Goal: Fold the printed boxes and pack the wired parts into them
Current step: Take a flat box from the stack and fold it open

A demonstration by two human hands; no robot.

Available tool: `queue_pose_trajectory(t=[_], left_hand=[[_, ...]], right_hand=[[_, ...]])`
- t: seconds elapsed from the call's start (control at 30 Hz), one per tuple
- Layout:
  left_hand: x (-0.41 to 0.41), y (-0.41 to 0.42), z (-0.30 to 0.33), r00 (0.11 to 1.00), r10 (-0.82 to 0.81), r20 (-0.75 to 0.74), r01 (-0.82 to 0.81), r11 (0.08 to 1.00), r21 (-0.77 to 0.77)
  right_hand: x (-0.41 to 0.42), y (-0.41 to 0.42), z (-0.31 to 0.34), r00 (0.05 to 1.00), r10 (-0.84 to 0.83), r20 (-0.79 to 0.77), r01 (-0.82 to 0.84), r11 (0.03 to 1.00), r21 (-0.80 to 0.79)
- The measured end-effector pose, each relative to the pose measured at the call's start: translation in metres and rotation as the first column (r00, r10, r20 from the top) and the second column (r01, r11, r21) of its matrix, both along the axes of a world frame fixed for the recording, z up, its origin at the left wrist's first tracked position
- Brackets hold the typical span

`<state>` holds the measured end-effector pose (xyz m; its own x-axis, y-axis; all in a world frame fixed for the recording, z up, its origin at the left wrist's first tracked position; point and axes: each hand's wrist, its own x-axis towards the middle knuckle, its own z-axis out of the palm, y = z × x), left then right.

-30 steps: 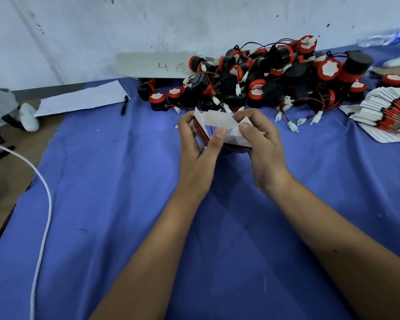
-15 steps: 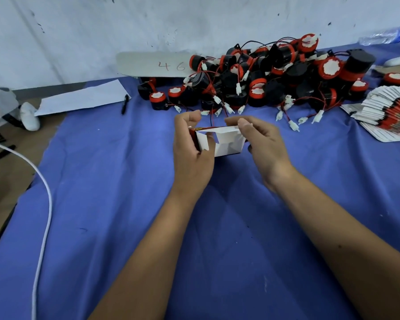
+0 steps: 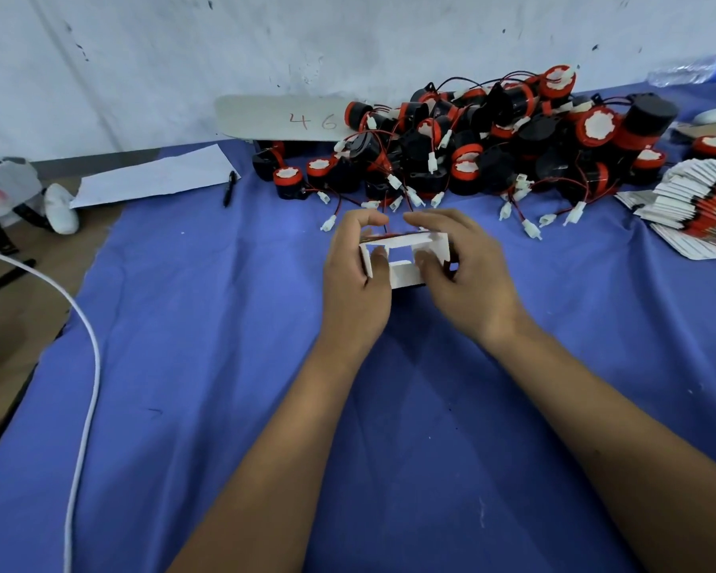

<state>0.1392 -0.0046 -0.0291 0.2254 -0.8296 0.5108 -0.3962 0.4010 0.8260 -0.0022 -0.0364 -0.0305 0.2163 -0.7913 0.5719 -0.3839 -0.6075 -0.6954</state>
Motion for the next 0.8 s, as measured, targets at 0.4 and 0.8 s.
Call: queue_pose_trajectory(t=[0.4, 0.8], left_hand=[[-0.006, 0.003, -0.001, 0.986, 0.093, -0.139, -0.083, 0.994, 0.073], [-0.013, 0.009, 0.005, 0.958, -0.283, -0.051, 0.285, 0.958, 0.038]], right_hand=[[0.006, 0.006, 0.007, 0.951, 0.046, -0.305, -0.052, 0.999, -0.012], [-0.002, -0.011, 0.003, 0.725, 0.154, 0.671, -0.488, 0.803, 0.343]])
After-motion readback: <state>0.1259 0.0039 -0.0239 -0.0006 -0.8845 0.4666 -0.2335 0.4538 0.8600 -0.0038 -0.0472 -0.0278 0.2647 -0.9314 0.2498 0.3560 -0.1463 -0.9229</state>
